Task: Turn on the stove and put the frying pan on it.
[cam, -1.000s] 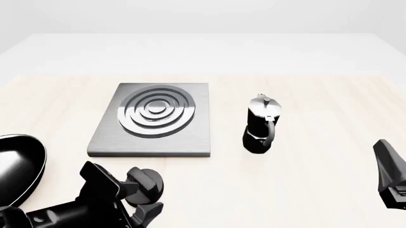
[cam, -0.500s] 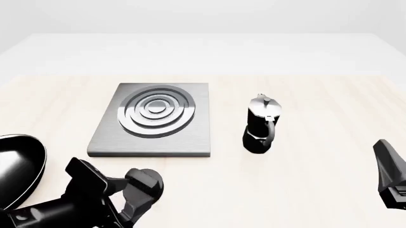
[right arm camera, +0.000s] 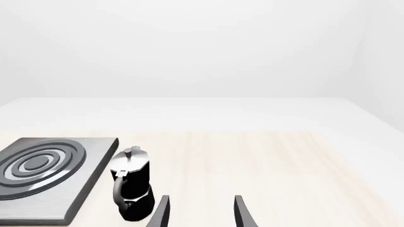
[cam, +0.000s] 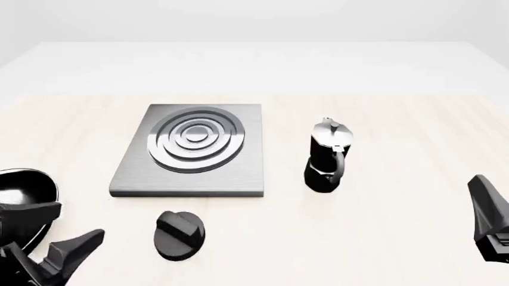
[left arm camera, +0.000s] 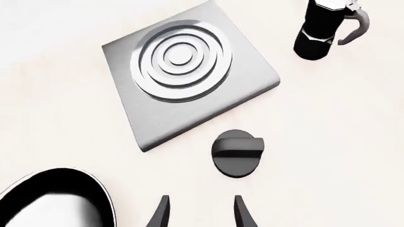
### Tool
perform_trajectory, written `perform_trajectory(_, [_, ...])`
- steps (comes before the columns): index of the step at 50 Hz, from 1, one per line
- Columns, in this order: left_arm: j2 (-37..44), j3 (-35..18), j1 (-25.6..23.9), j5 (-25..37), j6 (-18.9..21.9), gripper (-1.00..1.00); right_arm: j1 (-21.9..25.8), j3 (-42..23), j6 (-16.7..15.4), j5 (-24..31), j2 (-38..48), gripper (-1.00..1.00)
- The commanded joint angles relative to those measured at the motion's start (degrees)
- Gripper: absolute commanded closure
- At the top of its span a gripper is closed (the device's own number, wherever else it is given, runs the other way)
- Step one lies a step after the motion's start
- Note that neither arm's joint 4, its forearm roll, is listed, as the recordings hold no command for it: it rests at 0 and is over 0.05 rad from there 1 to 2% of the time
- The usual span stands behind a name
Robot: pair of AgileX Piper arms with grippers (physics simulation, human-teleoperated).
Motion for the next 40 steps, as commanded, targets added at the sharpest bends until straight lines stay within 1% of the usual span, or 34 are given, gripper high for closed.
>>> perform_trajectory(1, [-13.68, -8.88, 7.0, 15.67, 5.95, -1.0, 0.0, 0.0, 0.03, -0.01, 0.04, -1.0])
perform_trajectory(4, [-13.8, -12.1, 9.06, 16.19, 8.75, -1.0, -0.01, 0.0, -0.01, 0.0, -0.03, -1.0])
perform_trajectory(5, [-12.79, -13.27, 9.41, 15.9, 8.56, -1.0, 0.01, 0.0, 0.0, -0.01, 0.05, -1.0])
perform_trajectory(7, [-12.38, -14.12, 10.08, 15.8, 11.12, -1.0, 0.0, 0.0, 0.0, 0.01, -0.02, -1.0])
perform_trajectory(10, [-9.6, -18.06, 11.19, 15.76, 11.31, -1.0, 0.01, 0.0, 0.01, -0.01, 0.04, -1.0])
perform_trajectory(12, [-8.82, -19.42, 10.95, 16.57, 11.37, -1.0, -0.02, 0.0, 0.0, 0.0, 0.01, -1.0])
perform_trajectory(13, [-8.23, -20.81, 11.8, 17.19, 12.28, -1.0, -0.01, 0.0, 0.0, 0.01, -0.05, -1.0])
perform_trajectory(14, [-7.81, -22.48, 12.32, 17.87, 14.1, -1.0, 0.0, 0.0, 0.0, 0.0, 0.0, -1.0])
perform_trajectory(15, [-7.28, -24.09, 12.68, 18.01, 13.99, -1.0, 0.01, 0.0, -0.03, 0.01, -0.04, -1.0])
perform_trajectory(16, [-5.88, -27.3, 13.14, 18.29, 12.93, -1.0, 0.0, 0.0, 0.03, -0.01, 0.06, -1.0])
perform_trajectory(17, [-5.37, -28.09, 12.99, 18.64, 13.11, -1.0, 0.0, 0.0, 0.01, 0.0, 0.0, -1.0])
perform_trajectory(18, [-5.52, -29.25, 13.3, 19.19, 14.3, -1.0, 0.0, 0.0, 0.02, -0.01, 0.04, -1.0])
perform_trajectory(21, [-7.03, -30.55, 13.75, 20.33, 15.85, -1.0, 0.01, 0.0, 0.03, -0.02, 0.06, -1.0])
perform_trajectory(22, [-7.67, -31.44, 15.17, 21.02, 15.29, -1.0, -0.01, 0.0, -0.01, 0.0, -0.03, -1.0])
perform_trajectory(25, [-9.43, -32.13, 15.95, 23.14, 15.48, -1.0, 0.0, 0.0, 0.01, 0.0, 0.0, -1.0])
perform_trajectory(26, [-9.63, -33.9, 18.63, 24.3, 13.59, -1.0, 0.01, 0.0, -0.01, 0.01, -0.03, -1.0])
perform_trajectory(27, [-9.41, -34.36, 18.82, 24.77, 13.87, -1.0, 0.0, 0.0, -0.01, 0.01, -0.02, -1.0])
perform_trajectory(28, [-10.29, -35.19, 18.49, 25.87, 15.16, -1.0, -0.01, 0.0, 0.0, 0.0, -0.01, -1.0])
perform_trajectory(29, [-10.95, -36.03, 19.05, 26.18, 15.6, -1.0, 0.01, 0.0, -0.02, 0.01, -0.05, -1.0])
perform_trajectory(30, [-11.4, -37.4, 20.83, 27.28, 14.63, -1.0, -0.01, 0.0, 0.03, -0.01, 0.04, -1.0])
perform_trajectory(31, [-11.9, -37.7, 21.3, 28.05, 15.15, -1.0, 0.0, 0.0, 0.0, 0.0, -0.01, -1.0])
perform_trajectory(32, [-13.15, -39.3, 21.72, 28.81, 15.8, -1.0, -0.01, 0.0, 0.03, -0.02, 0.08, -1.0])
perform_trajectory(33, [-13.7, -40.26, 23.2, 30.07, 14.74, -1.0, 0.0, 0.0, -0.02, 0.01, -0.05, -1.0])
perform_trajectory(35, [-15.79, -40.85, 24.05, 31.46, 15.42, -1.0, 0.0, 0.0, -0.01, 0.0, -0.01, -1.0])
perform_trajectory(37, [-16.55, -42.1, 25.17, 32.63, 14.32, -1.0, 0.02, 0.0, 0.0, 0.0, 0.02, -1.0])
perform_trajectory(38, [-17.09, -42.56, 25.75, 33.28, 14.67, -1.0, 0.01, 0.0, 0.0, -0.01, 0.03, -1.0])
perform_trajectory(39, [-17.47, -43.46, 26.94, 33.84, 14.03, -1.0, 0.01, 0.0, -0.01, 0.01, -0.06, -1.0])
perform_trajectory(40, [-17.71, -43.92, 29.17, 34.23, 13.55, -1.0, 0.0, 0.0, -0.02, 0.01, -0.04, -1.0])
